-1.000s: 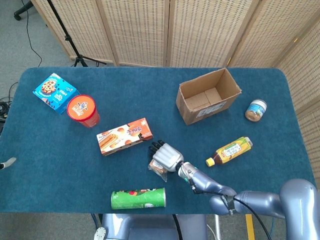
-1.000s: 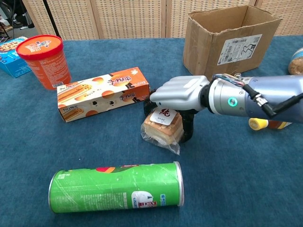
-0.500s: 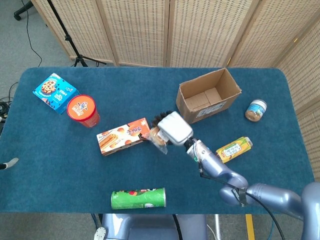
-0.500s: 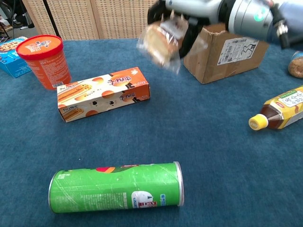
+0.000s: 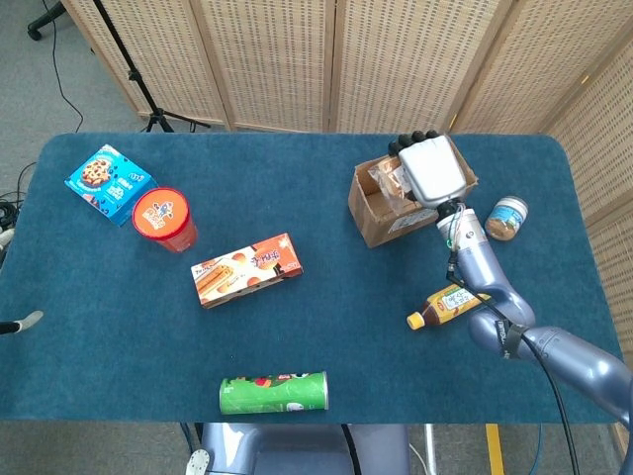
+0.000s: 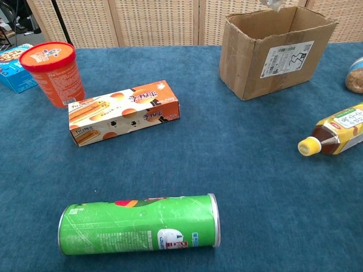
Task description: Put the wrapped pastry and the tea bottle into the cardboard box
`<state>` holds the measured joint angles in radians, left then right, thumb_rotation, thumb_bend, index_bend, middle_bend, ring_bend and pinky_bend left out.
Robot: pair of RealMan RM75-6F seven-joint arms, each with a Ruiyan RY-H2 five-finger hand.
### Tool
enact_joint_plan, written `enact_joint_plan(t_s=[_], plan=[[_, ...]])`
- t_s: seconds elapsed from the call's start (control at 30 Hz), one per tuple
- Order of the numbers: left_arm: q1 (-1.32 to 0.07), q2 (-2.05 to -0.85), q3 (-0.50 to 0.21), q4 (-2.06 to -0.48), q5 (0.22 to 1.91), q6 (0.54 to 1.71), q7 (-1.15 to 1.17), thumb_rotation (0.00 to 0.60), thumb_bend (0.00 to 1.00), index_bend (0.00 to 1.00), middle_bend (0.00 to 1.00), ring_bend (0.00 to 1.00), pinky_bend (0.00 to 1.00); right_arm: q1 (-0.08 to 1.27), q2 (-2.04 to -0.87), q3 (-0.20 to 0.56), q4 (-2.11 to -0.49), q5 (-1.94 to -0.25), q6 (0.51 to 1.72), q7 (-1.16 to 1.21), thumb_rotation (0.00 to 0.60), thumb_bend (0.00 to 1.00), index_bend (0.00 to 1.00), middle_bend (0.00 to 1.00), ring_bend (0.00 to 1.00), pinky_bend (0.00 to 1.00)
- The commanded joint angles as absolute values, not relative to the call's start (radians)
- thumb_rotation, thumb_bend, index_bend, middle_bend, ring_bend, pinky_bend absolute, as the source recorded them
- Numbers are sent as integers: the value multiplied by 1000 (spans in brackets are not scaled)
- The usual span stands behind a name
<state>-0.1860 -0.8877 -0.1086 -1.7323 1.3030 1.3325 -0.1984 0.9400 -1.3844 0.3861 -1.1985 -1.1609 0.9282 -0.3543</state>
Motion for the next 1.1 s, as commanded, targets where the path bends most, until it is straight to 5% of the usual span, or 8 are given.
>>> enact_joint_plan(t_s=[0.03,0.2,0.33,0.4,0.53,0.8,1.0,1.1], plan=[[-188,-891,-110,-1737,1301,1327,-187,600,0,0,0,0,0,942,-1414,378,-1127,-1128,924,-346,600,569,662,603,473,443],[-192,-895,-114,-1741,1293,1320,-170,600,0,0,0,0,0,971,-1491,392,-1019,-1016,903,-445,600,521,594,531,445,443],[-192,-897,-119,-1739,1281,1316,-167,600,0,0,0,0,0,987,-1502,405,-1024,-891,856,-535,600,48,83,101,93,261],[-191,-897,-120,-1738,1277,1313,-166,600,0,0,0,0,0,995,-1509,410,-1026,-853,871,-575,600,0,1,4,5,144],[-188,-896,-121,-1736,1273,1312,-167,600,0,0,0,0,0,1006,-1511,421,-1038,-825,908,-603,600,0,0,0,0,21],[-183,-894,-122,-1735,1275,1312,-174,600,0,0,0,0,0,986,-1410,435,-1193,-866,977,-586,600,0,0,0,0,6],[-177,-890,-118,-1731,1285,1311,-189,600,0,0,0,0,0,837,-1169,370,-1519,-1032,992,-427,600,0,0,0,0,6],[-174,-891,-118,-1727,1289,1314,-191,600,0,0,0,0,0,727,-1040,272,-1652,-1294,1023,-235,600,0,0,0,0,6]])
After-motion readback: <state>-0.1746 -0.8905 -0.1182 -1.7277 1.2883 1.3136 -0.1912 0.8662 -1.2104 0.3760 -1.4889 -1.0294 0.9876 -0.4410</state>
